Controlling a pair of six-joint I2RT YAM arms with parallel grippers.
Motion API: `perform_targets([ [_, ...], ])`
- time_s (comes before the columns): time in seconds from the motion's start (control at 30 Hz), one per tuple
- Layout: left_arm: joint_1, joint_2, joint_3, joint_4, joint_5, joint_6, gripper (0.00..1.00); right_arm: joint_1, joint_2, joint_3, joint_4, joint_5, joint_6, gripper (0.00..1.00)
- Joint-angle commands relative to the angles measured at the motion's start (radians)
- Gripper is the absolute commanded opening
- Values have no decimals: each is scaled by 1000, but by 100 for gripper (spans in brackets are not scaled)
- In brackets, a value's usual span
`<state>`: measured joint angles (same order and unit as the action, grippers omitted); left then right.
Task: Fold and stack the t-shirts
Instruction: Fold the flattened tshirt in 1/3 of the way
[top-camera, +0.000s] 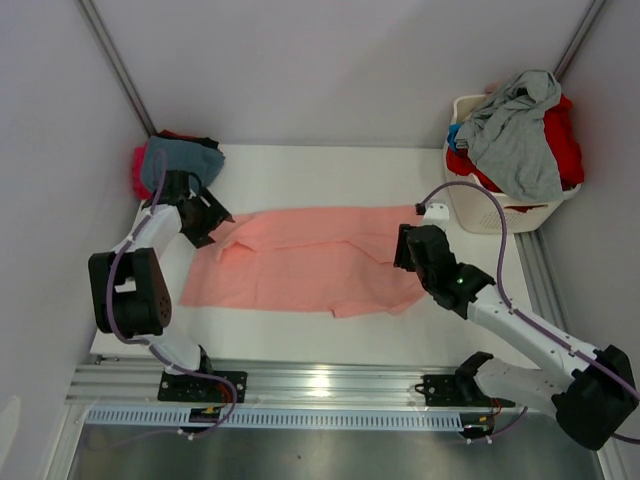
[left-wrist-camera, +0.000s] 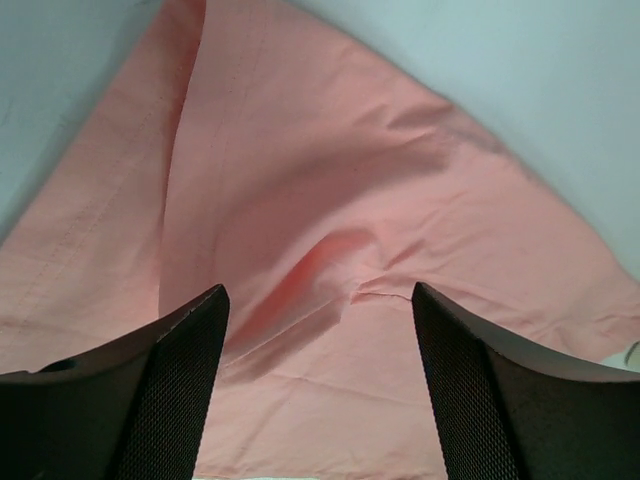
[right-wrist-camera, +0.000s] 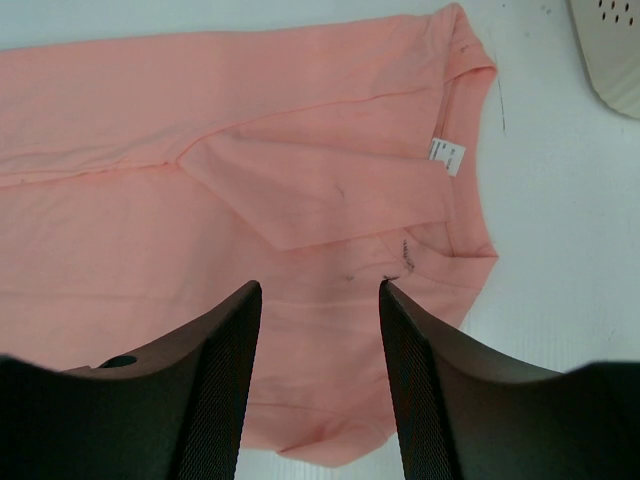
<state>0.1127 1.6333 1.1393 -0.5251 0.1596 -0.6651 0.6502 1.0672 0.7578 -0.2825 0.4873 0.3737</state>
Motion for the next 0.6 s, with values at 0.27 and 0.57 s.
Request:
perform_targets([
  [0.27,45,197,155,-55,88,-51,73,52,-216,-41,-162,14,68,54],
  [0.57,126,235,257,-142,12,-24,73,60,-342,-43,-273,33,103,54],
])
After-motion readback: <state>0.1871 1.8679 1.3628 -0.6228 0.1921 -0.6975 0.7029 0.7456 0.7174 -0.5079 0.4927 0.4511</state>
